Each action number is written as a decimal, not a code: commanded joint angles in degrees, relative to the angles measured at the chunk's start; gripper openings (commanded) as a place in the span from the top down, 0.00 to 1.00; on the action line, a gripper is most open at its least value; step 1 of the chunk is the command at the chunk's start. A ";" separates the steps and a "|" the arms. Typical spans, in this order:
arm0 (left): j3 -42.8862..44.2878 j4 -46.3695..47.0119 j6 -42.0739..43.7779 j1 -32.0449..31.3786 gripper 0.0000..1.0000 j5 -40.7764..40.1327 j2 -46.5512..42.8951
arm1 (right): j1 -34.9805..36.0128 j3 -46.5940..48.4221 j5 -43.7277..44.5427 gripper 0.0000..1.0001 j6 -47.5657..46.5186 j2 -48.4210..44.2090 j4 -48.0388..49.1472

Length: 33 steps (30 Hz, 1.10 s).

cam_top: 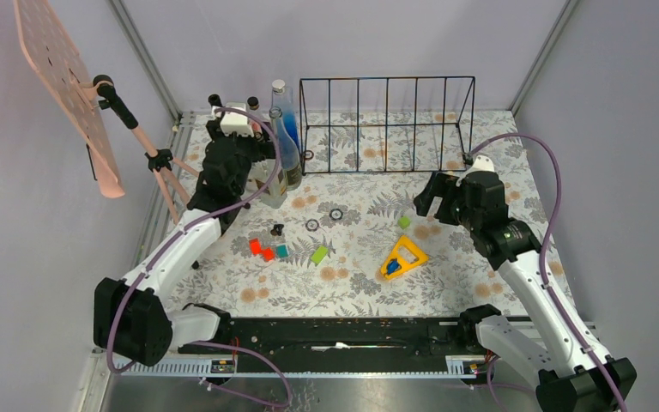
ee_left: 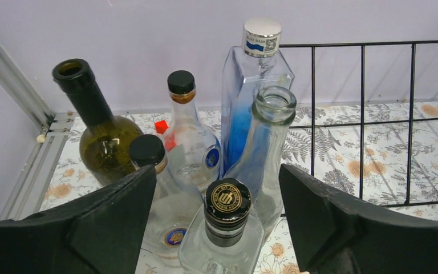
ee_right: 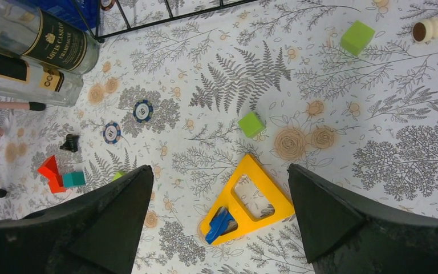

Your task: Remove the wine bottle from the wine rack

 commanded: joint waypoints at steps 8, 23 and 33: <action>9.77 -26.96 -13.19 0.33 0.01 -8.67 -10.82 | -0.21 2.74 9.36 0.00 2.95 1.26 -3.04; 1.04 -43.19 -19.88 0.34 0.01 -6.02 -18.43 | -0.23 14.76 18.81 0.00 2.95 13.93 -26.28; 0.16 -42.96 -19.22 0.33 0.01 -5.19 -19.79 | -0.22 17.97 18.21 0.00 0.12 14.65 -28.79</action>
